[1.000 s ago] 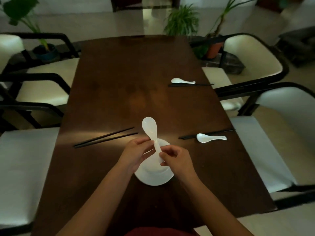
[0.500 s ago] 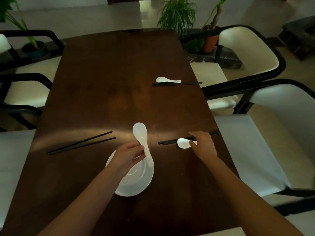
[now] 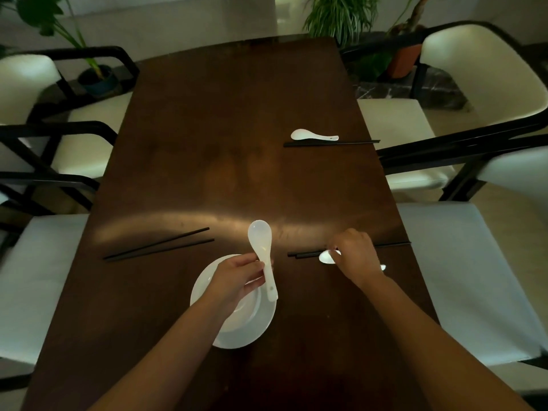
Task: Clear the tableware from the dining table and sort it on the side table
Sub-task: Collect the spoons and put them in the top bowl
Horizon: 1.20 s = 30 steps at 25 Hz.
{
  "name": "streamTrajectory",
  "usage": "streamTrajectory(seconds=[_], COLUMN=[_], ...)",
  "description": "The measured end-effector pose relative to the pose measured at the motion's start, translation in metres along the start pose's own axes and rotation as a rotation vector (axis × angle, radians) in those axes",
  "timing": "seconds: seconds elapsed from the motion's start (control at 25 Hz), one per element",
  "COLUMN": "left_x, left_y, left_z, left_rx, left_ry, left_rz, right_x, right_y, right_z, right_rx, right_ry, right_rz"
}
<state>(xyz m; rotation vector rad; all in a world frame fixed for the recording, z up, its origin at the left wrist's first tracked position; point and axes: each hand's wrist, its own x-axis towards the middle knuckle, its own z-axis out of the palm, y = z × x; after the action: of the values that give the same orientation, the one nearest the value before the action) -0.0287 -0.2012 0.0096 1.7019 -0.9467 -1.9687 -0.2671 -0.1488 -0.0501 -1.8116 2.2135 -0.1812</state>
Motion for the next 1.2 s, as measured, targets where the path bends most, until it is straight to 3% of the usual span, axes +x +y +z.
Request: streamTrajectory(seconds=[0.16, 0.28, 0.36, 0.64, 0.76, 1.2], left_x=[0.001, -0.001, -0.003, -0.007, -0.005, 0.014], left_y=[0.002, 0.005, 0.007, 0.015, 0.015, 0.015], left_z=[0.002, 0.008, 0.014, 0.019, 0.017, 0.029], left_rx=[0.079, 0.126, 0.171, 0.227, 0.163, 0.252], left_ry=[0.021, -0.043, -0.105, -0.239, -0.202, -0.034], left_rz=[0.023, 0.061, 0.086, 0.098, 0.045, 0.106], right_x=[-0.002, -0.001, 0.001, 0.01, 0.014, 0.046], right_y=[-0.011, -0.037, -0.057, -0.085, -0.085, -0.084], right_z=[-0.047, -0.075, -0.081, -0.066, -0.06, -0.044], right_rx=[0.54, 1.088, 1.241, 1.151, 1.064, 0.999], right_ry=[-0.08, -0.116, -0.117, 0.005, 0.029, 0.064], right_rz=[0.175, 0.317, 0.375, 0.447, 0.425, 0.471])
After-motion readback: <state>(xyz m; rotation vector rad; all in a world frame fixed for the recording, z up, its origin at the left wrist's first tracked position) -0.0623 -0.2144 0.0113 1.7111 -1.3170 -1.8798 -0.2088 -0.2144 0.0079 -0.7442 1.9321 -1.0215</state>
